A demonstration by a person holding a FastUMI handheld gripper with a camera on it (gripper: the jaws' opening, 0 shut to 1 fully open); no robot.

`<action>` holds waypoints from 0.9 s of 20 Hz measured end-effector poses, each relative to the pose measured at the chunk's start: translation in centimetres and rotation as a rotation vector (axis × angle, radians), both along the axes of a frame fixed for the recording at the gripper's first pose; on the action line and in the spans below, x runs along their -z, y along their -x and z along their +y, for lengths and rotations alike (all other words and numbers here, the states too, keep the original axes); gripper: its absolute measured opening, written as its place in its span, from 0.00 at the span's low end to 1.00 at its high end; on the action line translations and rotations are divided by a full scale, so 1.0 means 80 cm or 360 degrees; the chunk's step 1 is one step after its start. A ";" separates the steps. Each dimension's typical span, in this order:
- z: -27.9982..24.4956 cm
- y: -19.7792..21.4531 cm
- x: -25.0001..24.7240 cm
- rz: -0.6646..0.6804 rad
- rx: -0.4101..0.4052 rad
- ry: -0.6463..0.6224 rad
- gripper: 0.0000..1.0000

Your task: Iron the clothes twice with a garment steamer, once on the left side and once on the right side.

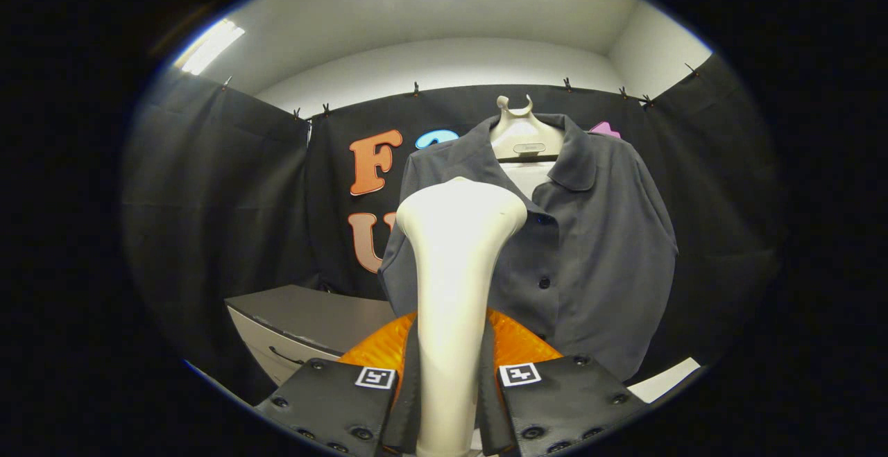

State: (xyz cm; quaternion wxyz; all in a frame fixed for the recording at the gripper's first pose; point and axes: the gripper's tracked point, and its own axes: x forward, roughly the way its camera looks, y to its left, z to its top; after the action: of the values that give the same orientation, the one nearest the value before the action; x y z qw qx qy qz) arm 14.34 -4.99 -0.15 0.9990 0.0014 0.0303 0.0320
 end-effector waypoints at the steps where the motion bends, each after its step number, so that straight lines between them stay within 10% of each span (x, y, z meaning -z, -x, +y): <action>1: -0.001 -0.006 0.005 0.0009 -0.0004 0.0003 0.41; 18: -0.007 -0.080 0.065 0.0090 0.0003 0.0010 0.41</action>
State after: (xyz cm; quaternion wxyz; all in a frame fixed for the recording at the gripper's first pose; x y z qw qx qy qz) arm 20.73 -5.52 -5.36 0.9978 -0.0007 0.0584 0.0308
